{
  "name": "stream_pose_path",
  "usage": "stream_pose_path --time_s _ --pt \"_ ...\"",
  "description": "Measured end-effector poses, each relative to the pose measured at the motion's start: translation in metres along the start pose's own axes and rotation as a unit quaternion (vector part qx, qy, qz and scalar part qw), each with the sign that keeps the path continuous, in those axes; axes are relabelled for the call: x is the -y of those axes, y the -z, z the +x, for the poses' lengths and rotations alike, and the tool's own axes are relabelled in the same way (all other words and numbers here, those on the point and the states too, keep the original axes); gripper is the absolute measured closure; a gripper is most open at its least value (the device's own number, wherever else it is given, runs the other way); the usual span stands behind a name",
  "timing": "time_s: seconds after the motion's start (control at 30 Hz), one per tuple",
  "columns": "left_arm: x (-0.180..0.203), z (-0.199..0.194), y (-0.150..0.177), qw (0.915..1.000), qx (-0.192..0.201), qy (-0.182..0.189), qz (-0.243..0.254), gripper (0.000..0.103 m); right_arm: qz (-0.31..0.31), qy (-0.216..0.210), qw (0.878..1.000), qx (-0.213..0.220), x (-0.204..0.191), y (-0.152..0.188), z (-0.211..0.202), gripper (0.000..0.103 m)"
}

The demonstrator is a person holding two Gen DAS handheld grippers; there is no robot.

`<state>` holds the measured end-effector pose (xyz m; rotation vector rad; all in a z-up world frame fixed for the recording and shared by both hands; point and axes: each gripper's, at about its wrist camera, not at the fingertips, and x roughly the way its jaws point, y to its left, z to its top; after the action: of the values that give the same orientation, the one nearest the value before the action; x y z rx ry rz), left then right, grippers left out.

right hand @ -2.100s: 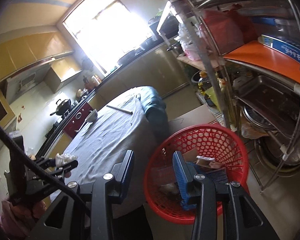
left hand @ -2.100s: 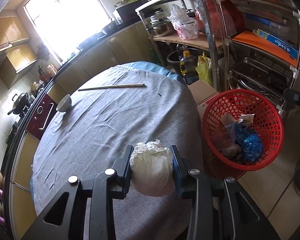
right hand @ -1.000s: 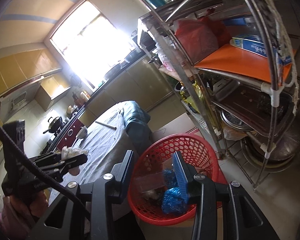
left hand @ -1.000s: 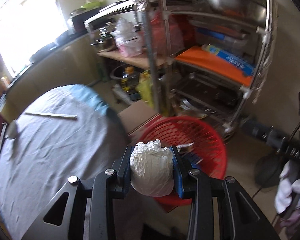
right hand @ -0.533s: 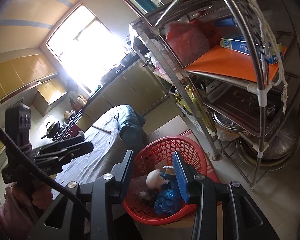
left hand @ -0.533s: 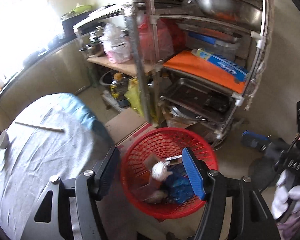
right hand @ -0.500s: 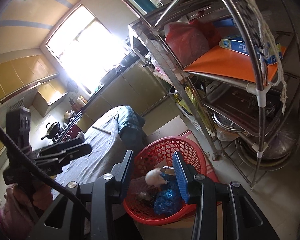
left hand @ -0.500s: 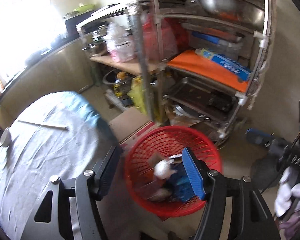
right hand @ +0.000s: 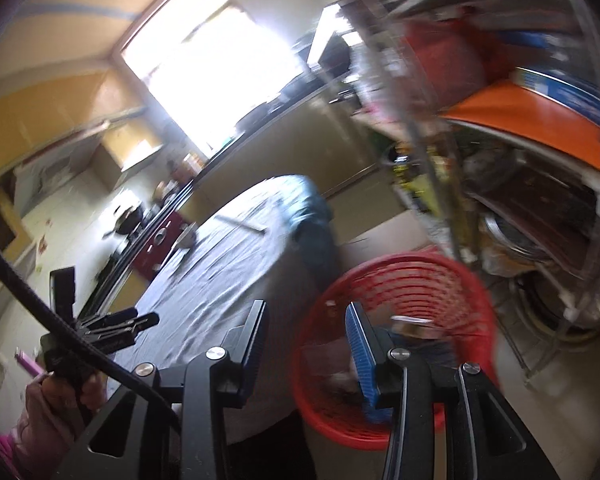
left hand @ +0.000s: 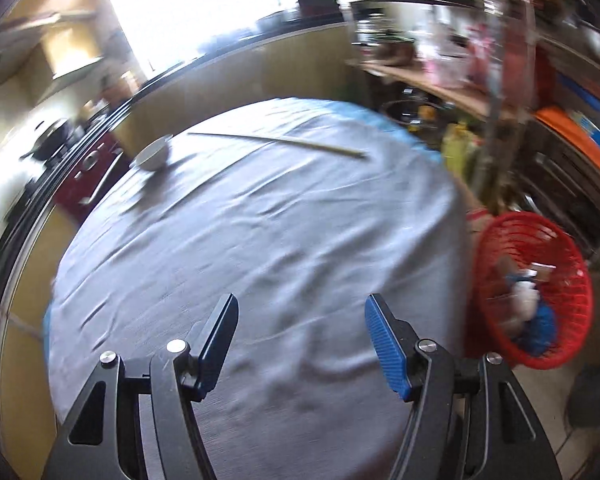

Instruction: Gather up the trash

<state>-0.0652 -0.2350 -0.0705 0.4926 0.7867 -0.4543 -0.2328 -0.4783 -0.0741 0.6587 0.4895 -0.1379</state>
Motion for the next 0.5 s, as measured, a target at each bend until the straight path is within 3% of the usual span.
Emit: stream_pose_path --time_s 0.1,0.27,0.5 --pt "-0.029 0.005 0.011 0.9995 -0.009 -0.011 -0.029 0.036 -0.04 -0.015 0.999 -0.025 -0.04 -0.002 0.026 0.052" --pt "-0.07 0.011 0.028 0.9978 -0.009 -0.028 -0.06 0.036 -0.098 -0.046 0.992 -0.062 -0.106 0.002 0.073 0.052" --pt "-0.119 0.031 0.039 0.9942 -0.022 -0.039 -0.098 0.036 -0.145 -0.049 0.981 -0.117 -0.169 0.015 0.148 0.051"
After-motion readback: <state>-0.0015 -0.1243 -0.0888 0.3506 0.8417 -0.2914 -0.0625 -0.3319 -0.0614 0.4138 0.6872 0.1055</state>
